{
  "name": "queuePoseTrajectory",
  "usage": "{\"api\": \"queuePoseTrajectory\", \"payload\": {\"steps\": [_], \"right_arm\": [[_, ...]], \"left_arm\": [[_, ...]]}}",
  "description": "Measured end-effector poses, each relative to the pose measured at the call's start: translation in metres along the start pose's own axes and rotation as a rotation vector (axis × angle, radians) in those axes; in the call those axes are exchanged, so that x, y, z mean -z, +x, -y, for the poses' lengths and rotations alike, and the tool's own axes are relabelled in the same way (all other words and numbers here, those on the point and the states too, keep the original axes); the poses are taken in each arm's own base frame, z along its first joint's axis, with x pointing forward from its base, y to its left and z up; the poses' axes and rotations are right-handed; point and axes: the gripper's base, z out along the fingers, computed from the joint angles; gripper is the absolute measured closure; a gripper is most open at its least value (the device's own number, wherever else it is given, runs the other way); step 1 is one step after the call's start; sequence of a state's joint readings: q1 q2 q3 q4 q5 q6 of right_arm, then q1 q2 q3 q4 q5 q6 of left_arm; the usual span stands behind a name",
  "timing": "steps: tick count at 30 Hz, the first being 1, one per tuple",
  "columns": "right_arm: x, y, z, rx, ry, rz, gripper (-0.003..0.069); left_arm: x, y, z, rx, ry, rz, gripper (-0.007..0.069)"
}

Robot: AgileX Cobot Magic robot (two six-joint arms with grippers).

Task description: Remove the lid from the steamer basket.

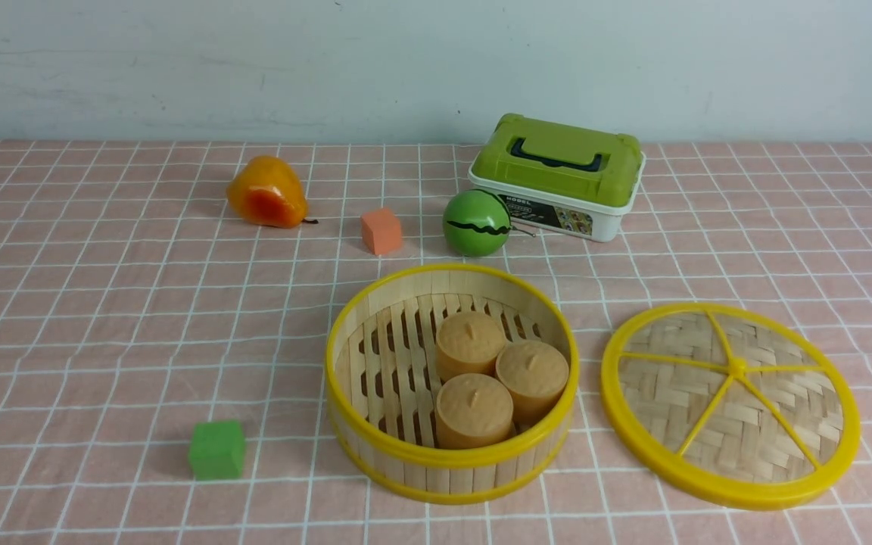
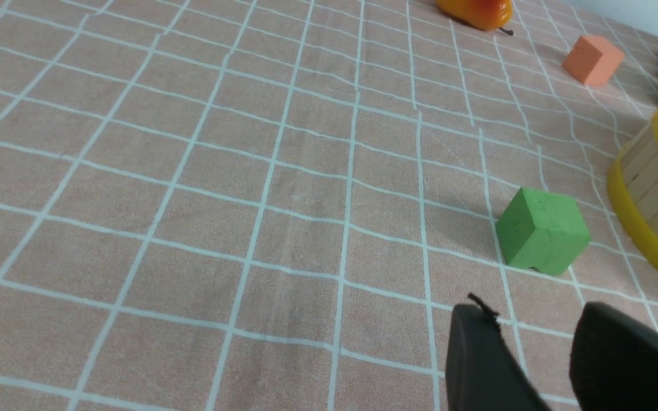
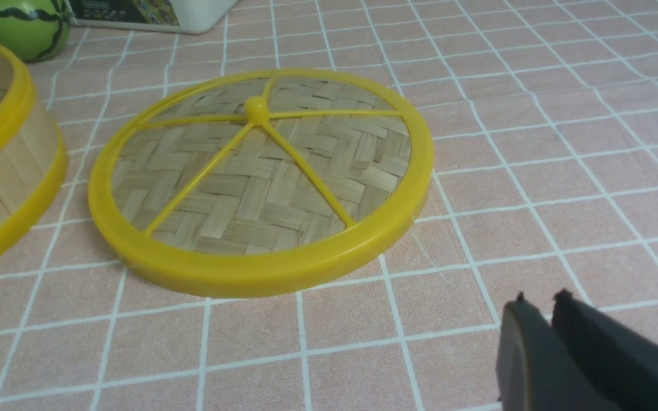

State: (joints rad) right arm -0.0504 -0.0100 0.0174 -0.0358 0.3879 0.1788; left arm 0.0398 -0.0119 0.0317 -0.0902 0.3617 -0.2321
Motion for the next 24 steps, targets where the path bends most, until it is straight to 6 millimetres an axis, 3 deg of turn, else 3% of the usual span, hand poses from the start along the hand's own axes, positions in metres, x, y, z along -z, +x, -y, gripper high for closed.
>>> {"api": "queuePoseTrajectory", "payload": {"steps": [24], "right_arm": [[0.0, 0.0, -0.0001, -0.002, -0.001, 0.0, 0.0579]], "left_arm": [[0.0, 0.0, 0.0, 0.0, 0.0, 0.0, 0.0386]]}}
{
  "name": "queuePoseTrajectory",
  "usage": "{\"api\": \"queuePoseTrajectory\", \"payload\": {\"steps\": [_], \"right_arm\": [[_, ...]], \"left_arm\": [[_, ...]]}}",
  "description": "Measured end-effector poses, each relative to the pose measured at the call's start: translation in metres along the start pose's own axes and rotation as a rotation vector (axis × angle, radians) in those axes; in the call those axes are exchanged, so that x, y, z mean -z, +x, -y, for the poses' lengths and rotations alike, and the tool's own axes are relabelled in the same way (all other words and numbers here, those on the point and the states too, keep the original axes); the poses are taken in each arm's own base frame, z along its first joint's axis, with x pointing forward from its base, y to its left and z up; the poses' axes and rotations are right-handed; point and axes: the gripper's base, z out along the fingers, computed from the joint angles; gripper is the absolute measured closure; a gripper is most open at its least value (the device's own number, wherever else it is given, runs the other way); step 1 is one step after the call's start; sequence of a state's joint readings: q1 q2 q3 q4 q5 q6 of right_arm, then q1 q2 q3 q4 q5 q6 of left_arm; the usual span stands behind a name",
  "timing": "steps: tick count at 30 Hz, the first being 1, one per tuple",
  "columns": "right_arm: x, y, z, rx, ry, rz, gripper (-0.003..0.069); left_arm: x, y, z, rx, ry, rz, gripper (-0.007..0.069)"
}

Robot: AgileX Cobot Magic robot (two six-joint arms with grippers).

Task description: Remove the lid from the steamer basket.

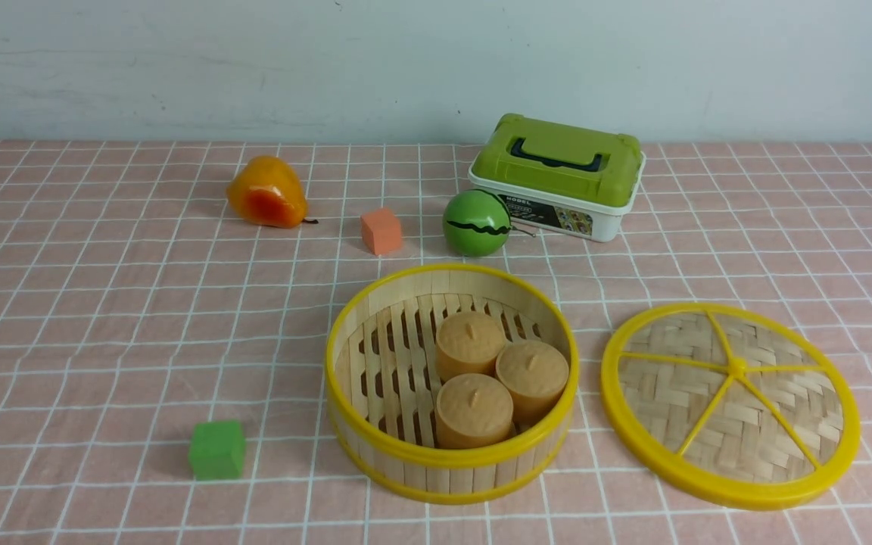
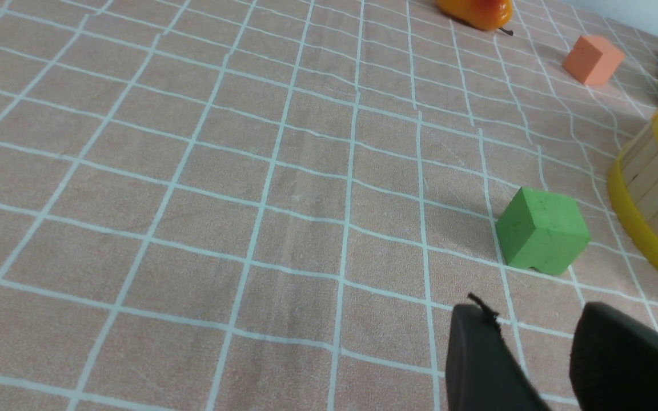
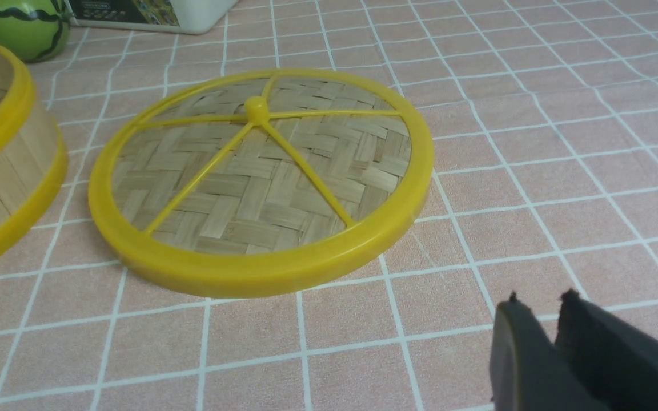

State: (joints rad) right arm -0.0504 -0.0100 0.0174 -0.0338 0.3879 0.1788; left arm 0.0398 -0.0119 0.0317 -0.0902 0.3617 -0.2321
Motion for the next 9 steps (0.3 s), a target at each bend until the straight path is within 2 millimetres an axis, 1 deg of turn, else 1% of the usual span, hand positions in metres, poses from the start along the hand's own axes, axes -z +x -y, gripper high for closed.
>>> {"api": "queuePoseTrajectory", "payload": {"steps": [9], "right_arm": [[0.0, 0.0, 0.0, 0.0, 0.0, 0.0, 0.0562]], "left_arm": [[0.0, 0.0, 0.0, 0.0, 0.0, 0.0, 0.0386]]}}
